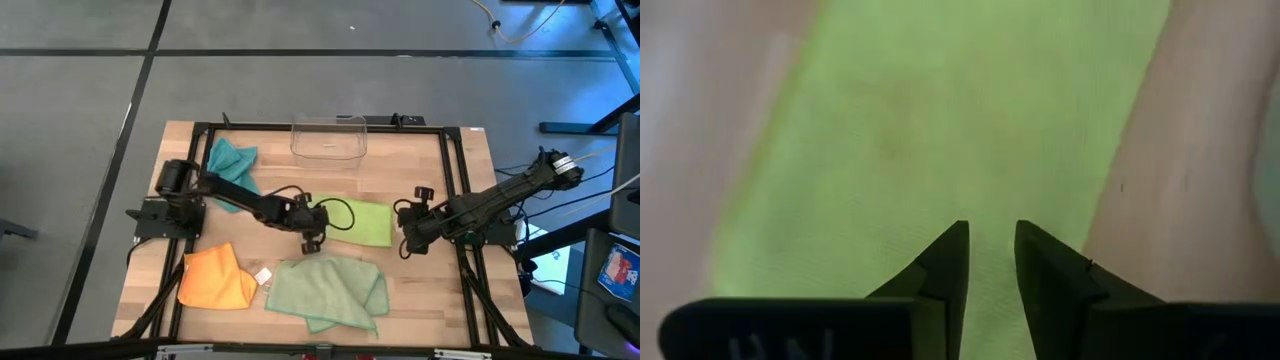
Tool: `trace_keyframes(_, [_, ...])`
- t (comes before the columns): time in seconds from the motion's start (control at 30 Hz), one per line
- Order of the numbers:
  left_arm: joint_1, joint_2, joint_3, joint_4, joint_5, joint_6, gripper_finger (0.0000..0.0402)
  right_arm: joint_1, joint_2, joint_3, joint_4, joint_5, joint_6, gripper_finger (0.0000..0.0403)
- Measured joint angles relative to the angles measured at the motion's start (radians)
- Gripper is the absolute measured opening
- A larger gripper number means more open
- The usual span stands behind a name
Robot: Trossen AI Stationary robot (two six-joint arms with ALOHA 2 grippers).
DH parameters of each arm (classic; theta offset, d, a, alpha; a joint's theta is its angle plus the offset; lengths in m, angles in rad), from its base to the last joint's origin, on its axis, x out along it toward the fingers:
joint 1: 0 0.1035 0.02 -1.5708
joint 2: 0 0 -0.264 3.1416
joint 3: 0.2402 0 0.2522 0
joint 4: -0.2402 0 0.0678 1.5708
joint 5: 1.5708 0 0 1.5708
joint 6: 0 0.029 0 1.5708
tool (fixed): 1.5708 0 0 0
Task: Fold microfiber towels
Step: Fold the light green microfiber towel
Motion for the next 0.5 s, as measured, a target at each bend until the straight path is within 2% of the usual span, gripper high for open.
trace_keyframes(0.2, [0.026,0.03,0.004,-0.094,-0.019,-0.028,0.0077,0.0,0.0,0.0,0.022,0.001,0.001,0.0116])
trace_keyframes(0.5, [0.107,-0.021,-0.001,-0.346,-0.081,-0.027,0.0077,0.0,0.0,0.0,0.152,0.001,-0.02,0.0116])
